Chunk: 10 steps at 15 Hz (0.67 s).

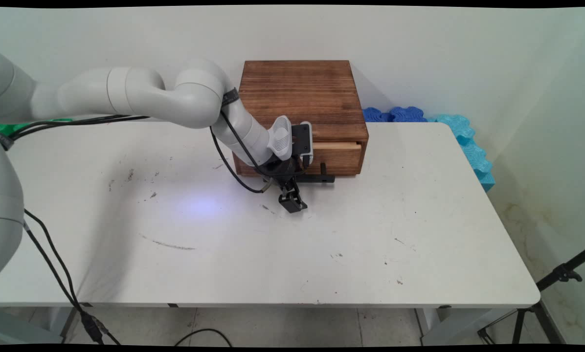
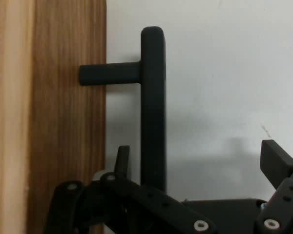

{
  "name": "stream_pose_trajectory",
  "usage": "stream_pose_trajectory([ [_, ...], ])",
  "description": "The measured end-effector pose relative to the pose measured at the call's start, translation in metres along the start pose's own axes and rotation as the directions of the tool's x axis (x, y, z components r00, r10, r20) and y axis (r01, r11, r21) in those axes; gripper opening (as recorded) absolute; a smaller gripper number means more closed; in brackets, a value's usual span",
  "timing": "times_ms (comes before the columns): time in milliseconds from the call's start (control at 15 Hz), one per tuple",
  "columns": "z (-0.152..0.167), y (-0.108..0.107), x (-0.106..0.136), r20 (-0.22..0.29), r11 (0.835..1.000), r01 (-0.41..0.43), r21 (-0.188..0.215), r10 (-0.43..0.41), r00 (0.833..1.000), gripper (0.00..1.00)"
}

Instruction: Open the drawer

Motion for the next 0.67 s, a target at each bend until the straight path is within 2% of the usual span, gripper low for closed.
stream_pose_trajectory([
  [667, -0.003, 0.018, 0.002, 0.007, 1.0, 0.008, -0.023, -0.007, 1.0, 1.0],
])
